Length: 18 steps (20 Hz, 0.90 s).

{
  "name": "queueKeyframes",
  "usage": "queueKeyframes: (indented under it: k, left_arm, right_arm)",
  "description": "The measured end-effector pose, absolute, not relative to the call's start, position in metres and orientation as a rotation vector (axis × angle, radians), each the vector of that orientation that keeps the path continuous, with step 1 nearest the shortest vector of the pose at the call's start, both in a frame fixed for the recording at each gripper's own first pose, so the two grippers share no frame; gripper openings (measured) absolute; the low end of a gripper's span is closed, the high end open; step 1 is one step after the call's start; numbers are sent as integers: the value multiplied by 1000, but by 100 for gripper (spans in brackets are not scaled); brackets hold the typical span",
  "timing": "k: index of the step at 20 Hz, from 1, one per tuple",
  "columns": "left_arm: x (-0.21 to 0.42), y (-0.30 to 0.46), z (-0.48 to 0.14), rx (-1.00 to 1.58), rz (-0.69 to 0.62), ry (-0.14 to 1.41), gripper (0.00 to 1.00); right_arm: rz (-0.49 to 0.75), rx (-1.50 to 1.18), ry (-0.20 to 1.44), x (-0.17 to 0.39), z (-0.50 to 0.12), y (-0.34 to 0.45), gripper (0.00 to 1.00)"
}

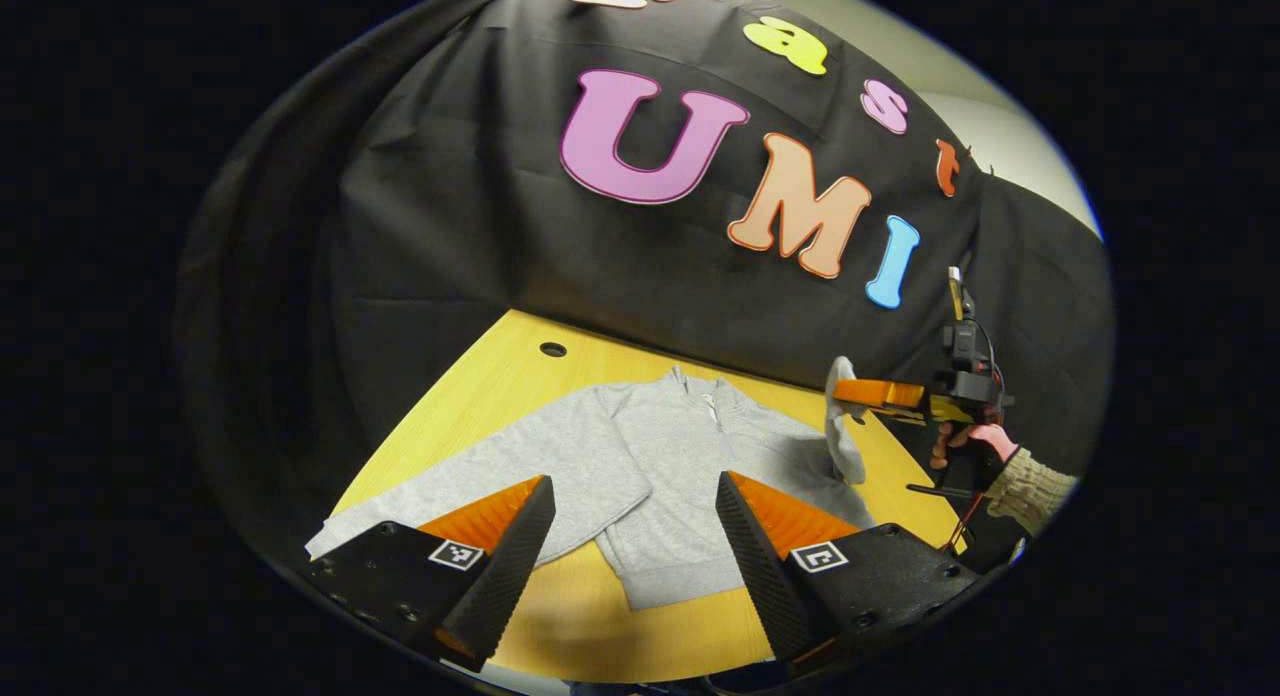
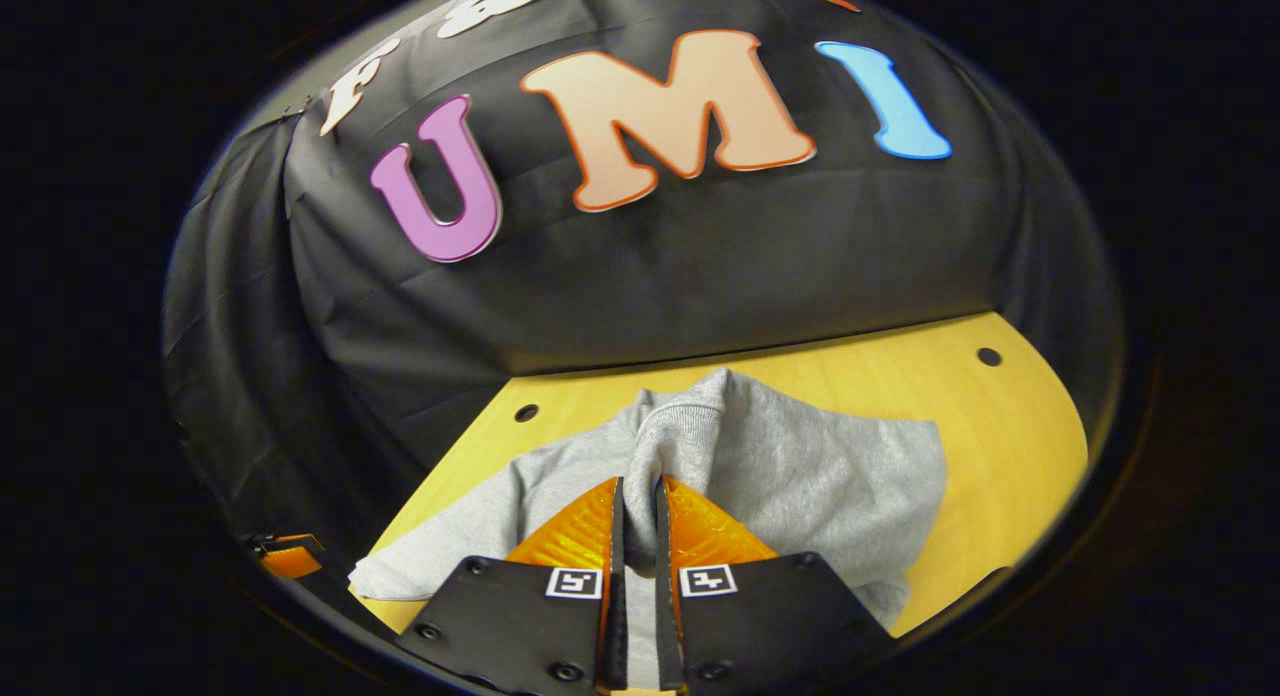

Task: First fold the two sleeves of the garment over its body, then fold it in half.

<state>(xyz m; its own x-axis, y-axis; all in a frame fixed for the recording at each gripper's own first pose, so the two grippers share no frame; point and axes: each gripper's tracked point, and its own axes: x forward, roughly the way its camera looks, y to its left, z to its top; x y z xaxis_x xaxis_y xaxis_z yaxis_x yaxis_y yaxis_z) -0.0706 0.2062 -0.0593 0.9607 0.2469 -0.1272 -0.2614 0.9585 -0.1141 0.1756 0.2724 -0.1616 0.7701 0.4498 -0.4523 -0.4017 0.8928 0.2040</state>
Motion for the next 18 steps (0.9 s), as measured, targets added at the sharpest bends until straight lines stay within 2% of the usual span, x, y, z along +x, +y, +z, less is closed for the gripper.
queueKeyframes:
  k: [10,18]
  left_arm:
    - [-105,274,-107,-182,405,168,95]
    - [-159,337,-150,-193,614,249,95]
  right_arm:
    - [635,38,623,168,-242,427,14]
    - [698,-51,691,167,-248,429,14]
